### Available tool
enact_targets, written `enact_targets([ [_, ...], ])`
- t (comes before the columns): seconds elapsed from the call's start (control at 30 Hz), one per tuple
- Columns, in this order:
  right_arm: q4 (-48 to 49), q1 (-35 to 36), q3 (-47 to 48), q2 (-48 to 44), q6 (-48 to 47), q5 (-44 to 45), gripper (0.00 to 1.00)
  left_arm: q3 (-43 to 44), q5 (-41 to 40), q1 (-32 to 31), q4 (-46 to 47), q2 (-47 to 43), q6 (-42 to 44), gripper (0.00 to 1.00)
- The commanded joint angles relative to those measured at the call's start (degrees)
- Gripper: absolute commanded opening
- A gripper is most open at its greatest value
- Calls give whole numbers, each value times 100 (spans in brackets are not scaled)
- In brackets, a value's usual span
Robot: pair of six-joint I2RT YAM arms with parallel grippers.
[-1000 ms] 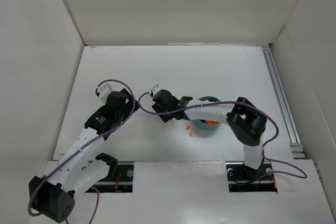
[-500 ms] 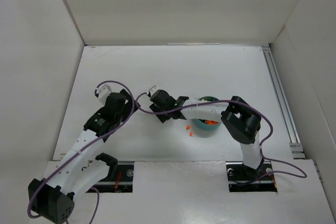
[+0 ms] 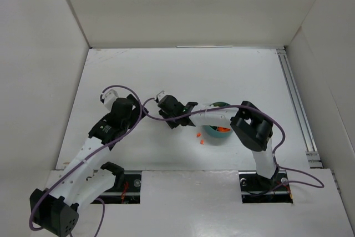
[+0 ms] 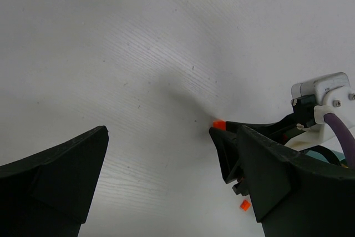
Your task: Sort the legos into containers by color
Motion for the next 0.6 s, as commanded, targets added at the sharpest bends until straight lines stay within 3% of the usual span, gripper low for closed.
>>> enact_targets([
  [0.0,159,-39,188,16,90,-44,34,-40,-23,21,154,-5,58,100],
  [0.13,159,-39,65,-97,90,-44,26,-40,-23,21,154,57,58,100],
  [0.33,422,-39,-329,-703,-42,79,25,-40,30,21,154,110,58,100],
  [0.57,222,-39,-1014,-2256,-209,623,25,12,83,21,259,214,172,100],
])
